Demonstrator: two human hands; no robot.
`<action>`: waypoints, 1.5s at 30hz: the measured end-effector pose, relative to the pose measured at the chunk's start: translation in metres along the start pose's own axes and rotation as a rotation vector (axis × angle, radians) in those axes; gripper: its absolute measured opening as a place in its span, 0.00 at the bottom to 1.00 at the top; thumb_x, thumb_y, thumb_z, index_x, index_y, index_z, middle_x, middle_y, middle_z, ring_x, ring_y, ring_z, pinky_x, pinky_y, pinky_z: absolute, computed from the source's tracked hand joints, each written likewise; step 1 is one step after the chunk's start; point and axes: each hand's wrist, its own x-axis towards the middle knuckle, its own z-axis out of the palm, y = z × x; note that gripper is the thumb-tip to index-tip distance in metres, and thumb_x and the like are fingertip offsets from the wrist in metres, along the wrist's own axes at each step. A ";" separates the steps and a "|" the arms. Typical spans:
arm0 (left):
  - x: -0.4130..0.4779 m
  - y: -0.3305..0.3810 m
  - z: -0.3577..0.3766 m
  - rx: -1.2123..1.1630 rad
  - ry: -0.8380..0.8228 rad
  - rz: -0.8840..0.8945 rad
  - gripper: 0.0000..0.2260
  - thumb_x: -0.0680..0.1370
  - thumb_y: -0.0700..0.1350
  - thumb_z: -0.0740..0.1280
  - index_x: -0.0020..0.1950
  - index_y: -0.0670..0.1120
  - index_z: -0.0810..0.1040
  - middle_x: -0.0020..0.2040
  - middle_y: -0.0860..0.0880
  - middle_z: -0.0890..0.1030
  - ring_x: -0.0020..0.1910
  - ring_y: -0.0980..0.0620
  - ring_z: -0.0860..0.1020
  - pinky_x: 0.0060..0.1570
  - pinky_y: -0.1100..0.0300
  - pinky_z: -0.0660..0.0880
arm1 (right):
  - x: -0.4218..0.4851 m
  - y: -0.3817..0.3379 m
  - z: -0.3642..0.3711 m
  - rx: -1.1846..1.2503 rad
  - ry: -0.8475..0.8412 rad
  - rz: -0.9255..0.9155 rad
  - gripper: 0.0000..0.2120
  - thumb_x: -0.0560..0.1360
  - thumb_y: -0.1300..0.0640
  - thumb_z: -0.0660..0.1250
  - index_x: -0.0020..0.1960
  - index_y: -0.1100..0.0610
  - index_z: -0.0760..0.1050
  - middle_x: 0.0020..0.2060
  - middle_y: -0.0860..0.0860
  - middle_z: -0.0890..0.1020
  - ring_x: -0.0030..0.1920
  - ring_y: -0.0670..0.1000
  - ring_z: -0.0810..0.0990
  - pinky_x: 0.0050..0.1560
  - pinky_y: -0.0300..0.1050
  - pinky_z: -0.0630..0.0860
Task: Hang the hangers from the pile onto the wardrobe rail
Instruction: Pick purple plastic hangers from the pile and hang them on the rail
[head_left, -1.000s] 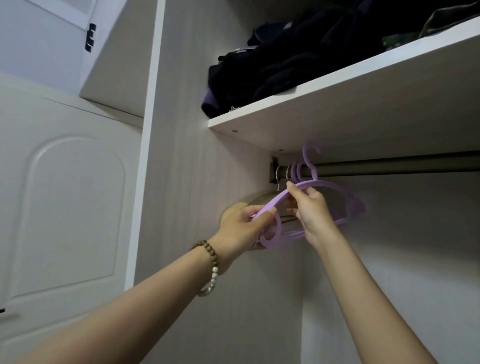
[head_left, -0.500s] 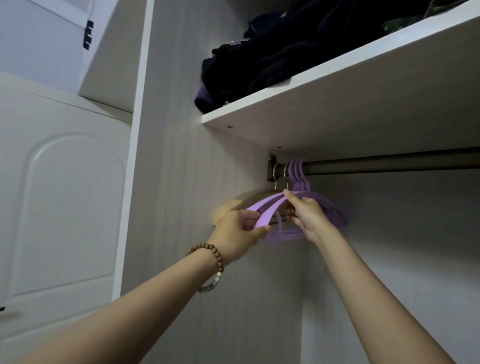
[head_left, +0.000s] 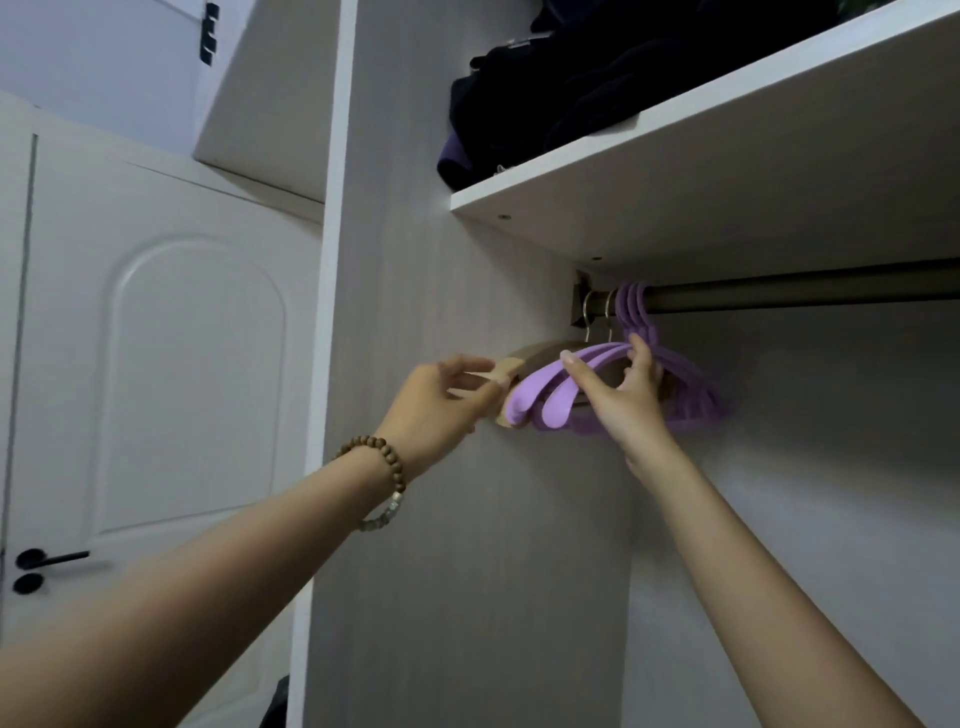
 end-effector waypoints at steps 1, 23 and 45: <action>-0.004 0.000 -0.012 0.018 0.033 0.020 0.15 0.76 0.47 0.66 0.62 0.44 0.76 0.45 0.51 0.81 0.43 0.51 0.80 0.47 0.55 0.78 | -0.008 -0.007 0.005 -0.032 0.015 -0.068 0.42 0.70 0.47 0.72 0.75 0.54 0.54 0.74 0.53 0.57 0.74 0.51 0.57 0.71 0.45 0.57; -0.331 -0.069 -0.500 1.066 0.465 -0.299 0.34 0.72 0.69 0.43 0.76 0.58 0.46 0.77 0.56 0.49 0.77 0.55 0.48 0.76 0.50 0.47 | -0.373 -0.210 0.400 -0.001 -0.782 -0.636 0.32 0.77 0.40 0.57 0.76 0.47 0.49 0.77 0.45 0.48 0.77 0.45 0.44 0.76 0.46 0.44; -0.851 -0.218 -0.658 1.205 0.794 -1.591 0.40 0.69 0.70 0.39 0.77 0.52 0.49 0.77 0.52 0.54 0.75 0.50 0.54 0.74 0.49 0.51 | -0.913 -0.167 0.665 0.200 -1.847 -0.750 0.39 0.75 0.36 0.56 0.77 0.46 0.39 0.76 0.44 0.39 0.77 0.48 0.41 0.75 0.49 0.42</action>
